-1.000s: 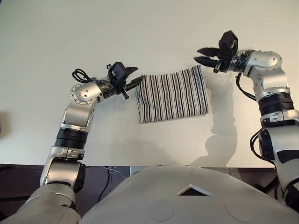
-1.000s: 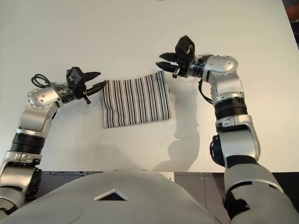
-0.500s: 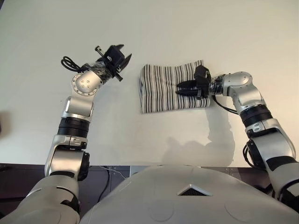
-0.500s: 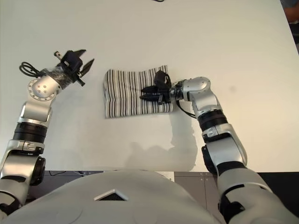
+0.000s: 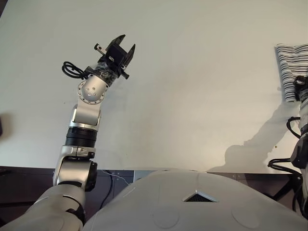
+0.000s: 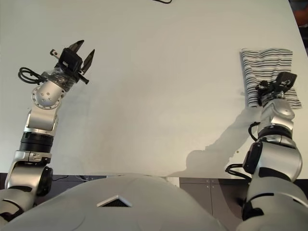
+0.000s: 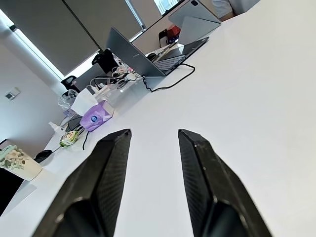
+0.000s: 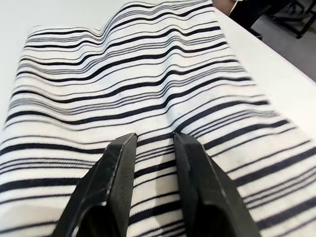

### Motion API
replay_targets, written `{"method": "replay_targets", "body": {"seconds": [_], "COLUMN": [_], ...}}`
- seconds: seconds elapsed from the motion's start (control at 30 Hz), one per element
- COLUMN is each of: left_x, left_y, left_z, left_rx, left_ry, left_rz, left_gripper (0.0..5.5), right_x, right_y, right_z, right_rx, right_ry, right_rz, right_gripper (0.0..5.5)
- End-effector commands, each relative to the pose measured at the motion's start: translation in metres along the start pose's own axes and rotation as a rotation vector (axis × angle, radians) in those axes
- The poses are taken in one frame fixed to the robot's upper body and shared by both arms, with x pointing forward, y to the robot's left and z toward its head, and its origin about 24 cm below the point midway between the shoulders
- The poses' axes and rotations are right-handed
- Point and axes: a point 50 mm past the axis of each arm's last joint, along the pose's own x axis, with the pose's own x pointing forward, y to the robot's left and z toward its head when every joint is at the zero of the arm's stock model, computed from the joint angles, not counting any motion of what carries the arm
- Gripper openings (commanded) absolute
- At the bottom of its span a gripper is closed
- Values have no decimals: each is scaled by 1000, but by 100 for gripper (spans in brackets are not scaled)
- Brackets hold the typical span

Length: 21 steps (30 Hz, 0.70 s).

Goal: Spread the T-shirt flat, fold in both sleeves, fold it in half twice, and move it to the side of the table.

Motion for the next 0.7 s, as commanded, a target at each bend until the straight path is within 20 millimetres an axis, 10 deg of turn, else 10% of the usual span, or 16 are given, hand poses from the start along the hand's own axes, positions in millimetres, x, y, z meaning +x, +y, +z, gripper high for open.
{"method": "replay_targets", "body": {"seconds": [0.03,0.17,0.33,0.7], "left_x": [-20,-41,-30,8], "left_y": [5,-18,-62,-81], "left_z": [11,20,18,26], "left_rx": [-125,-293,-431,-427], "left_ry": [-50,-59,7,21], "left_rz": [202,349,389,463], "left_gripper": [176,176,176,176], "right_x": [5,-24,-73,-63], "right_y": [32,103,181,182], "right_z": [45,70,39,34], "right_rx": [-7,38,68,-9], "right_ry": [-317,-638,-572,-460], "right_rz": [25,221,504,570], "right_gripper": [135,135,135,135]}}
